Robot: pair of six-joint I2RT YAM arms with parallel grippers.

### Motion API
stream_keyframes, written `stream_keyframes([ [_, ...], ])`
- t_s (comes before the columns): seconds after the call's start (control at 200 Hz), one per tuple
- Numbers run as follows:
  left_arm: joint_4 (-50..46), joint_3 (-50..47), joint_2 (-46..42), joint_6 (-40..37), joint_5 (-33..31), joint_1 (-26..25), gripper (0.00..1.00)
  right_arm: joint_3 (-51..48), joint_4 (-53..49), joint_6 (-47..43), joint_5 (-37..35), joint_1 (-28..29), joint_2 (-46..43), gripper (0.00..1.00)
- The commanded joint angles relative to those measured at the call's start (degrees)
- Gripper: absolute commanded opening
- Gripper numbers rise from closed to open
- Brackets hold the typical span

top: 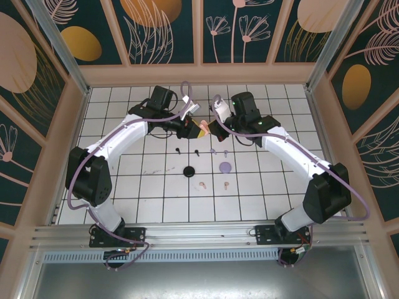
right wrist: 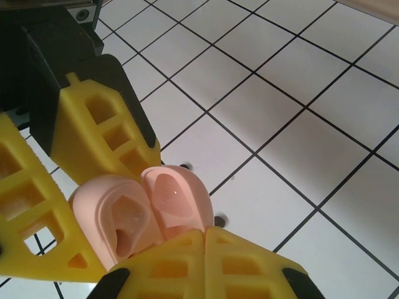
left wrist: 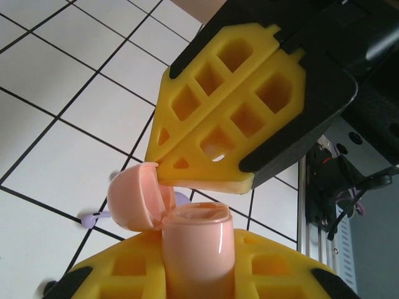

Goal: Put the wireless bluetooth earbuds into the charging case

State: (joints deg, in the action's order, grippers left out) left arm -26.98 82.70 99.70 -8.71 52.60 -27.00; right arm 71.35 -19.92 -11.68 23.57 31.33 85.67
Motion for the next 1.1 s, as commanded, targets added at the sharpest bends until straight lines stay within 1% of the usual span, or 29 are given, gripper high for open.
stream_keyframes([
  [0.0,5.7,-1.1,-1.2,0.7,1.4,0.1,0.02,-0.1,0.4,0.3,2.1,0.7,-1.5,0.00],
  [0.03,6.1,-1.5,-1.2,0.9,1.4,0.1,0.00,0.0,0.4,0.3,1.7,0.7,-1.5,0.00],
  [0.09,6.9,-2.5,-1.2,1.1,1.3,0.1,0.00,0.3,0.7,0.9,0.6,0.6,-1.6,0.00],
  [0.135,7.9,-3.4,-3.2,1.4,1.1,0.2,0.00,0.5,0.7,1.1,-0.1,0.4,-1.6,0.00],
  [0.145,8.0,-3.6,-3.2,1.6,1.1,0.2,0.00,0.6,0.7,1.2,-0.1,0.4,-1.6,0.01],
  [0.17,8.7,-4.2,-3.6,1.9,1.1,0.2,0.00,0.9,0.5,1.4,-0.1,0.3,-1.6,0.09],
  [0.2,9.6,-5.1,-4.1,2.4,0.9,0.3,0.00,1.1,0.5,1.8,0.1,0.4,-1.7,0.15],
  [0.3,13.0,-8.1,-6.0,3.9,-0.1,0.7,0.00,1.5,0.3,2.9,1.2,0.3,-3.1,0.31],
  [0.315,13.7,-8.6,-6.3,4.2,-0.2,0.8,0.00,1.4,0.2,3.1,1.5,-1.2,-3.4,0.33],
  [0.45,20.1,-13.8,-9.8,7.3,-1.7,1.6,0.00,0.4,-1.1,5.0,3.6,-3.0,-7.5,0.40],
  [0.546,25.7,-18.2,-12.9,10.1,-3.6,2.1,0.00,-2.2,-1.3,7.4,3.9,-4.1,-11.8,0.47],
  [0.651,32.0,-23.2,-16.5,12.7,-7.2,2.2,0.00,-5.5,-1.7,11.4,2.2,-4.4,-15.5,0.49],
  [0.726,35.9,-25.8,-18.7,14.2,-10.4,2.2,0.00,-8.1,-2.5,15.9,0.5,-4.3,-17.0,0.51],
  [0.821,41.2,-29.9,-21.5,15.9,-16.1,2.2,0.00,-11.7,-3.1,21.1,-3.1,-3.0,-17.8,0.51],
  [0.861,43.6,-31.8,-22.8,16.6,-18.6,2.2,0.00,-13.7,-3.0,22.6,-4.2,-2.0,-18.1,0.51],
  [0.931,48.8,-35.5,-24.8,16.8,-21.0,2.2,0.00,-16.7,-2.6,25.4,-6.6,-0.3,-18.5,0.50],
  [1.016,55.8,-39.9,-27.4,16.9,-23.6,2.2,0.00,-19.9,-2.5,28.4,-9.9,4.0,-18.4,0.50],
  [1.096,62.1,-43.6,-29.3,16.9,-27.1,2.2,0.00,-22.6,-1.3,31.4,-10.9,7.4,-18.0,0.50],
])
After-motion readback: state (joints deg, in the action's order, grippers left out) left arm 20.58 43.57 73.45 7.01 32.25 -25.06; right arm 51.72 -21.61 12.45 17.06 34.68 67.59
